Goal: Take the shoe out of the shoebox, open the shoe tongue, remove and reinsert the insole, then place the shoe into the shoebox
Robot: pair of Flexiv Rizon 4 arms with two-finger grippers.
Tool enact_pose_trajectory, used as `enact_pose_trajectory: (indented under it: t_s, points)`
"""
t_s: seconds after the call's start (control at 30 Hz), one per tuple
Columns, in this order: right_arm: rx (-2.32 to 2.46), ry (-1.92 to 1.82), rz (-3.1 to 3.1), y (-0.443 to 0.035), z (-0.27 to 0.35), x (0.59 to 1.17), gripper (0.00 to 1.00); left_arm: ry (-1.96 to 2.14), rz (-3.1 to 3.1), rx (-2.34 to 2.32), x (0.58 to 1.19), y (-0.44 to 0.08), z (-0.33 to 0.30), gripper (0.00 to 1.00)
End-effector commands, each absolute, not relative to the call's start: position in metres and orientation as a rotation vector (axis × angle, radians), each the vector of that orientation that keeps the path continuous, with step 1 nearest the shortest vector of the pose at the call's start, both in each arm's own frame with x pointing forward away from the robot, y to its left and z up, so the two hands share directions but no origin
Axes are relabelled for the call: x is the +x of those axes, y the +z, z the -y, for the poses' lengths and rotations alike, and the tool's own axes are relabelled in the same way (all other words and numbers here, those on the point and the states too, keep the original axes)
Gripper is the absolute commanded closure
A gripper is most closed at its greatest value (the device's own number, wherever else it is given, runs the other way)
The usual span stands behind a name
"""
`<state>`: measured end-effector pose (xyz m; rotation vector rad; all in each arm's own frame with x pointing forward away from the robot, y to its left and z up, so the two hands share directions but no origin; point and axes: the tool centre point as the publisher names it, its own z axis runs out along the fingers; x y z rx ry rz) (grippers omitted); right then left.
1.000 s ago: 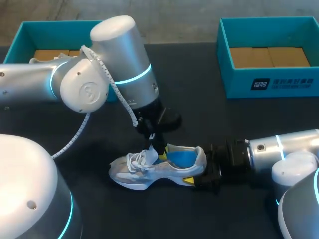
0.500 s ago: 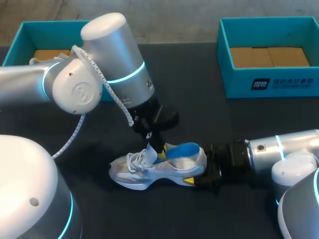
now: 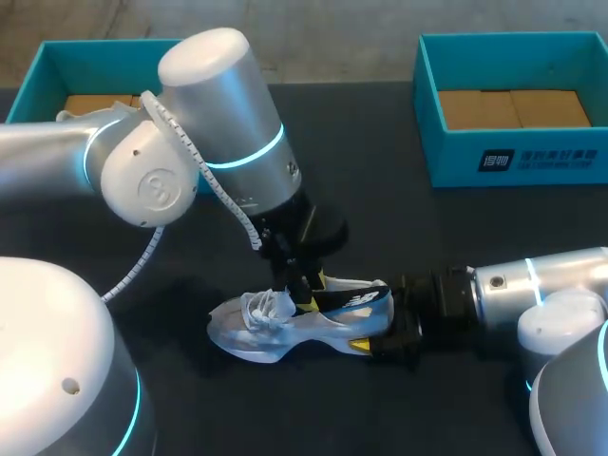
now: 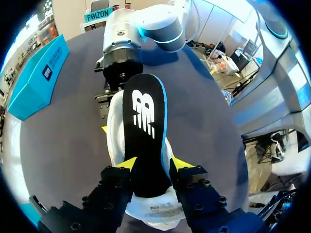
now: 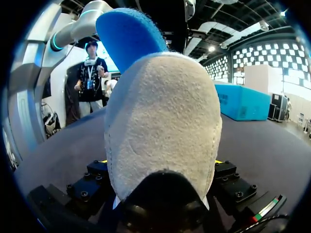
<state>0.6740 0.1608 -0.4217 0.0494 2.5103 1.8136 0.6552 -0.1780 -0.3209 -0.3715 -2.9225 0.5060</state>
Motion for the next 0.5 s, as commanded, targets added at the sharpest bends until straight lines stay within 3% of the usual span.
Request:
enact_pose_trajectory:
  t_s: [0.03,0.4,0.5]
  points:
    - [0.052,1.808,-2.512,-0.421,-0.162,0.673,1.0,0.52,2.952,-0.384,0.646,-0.312,0.177,0.58]
    - [0.052,1.808,-2.512,-0.421,-0.162,0.673,1.0,0.575,3.056,-0.461,0.625,-0.297,0.182,0.57]
    - [0.052,1.808,-2.512,-0.421,-0.162,0.673,1.0,0.597,3.061,-0.467,0.622,-0.297,0.183,0.61]
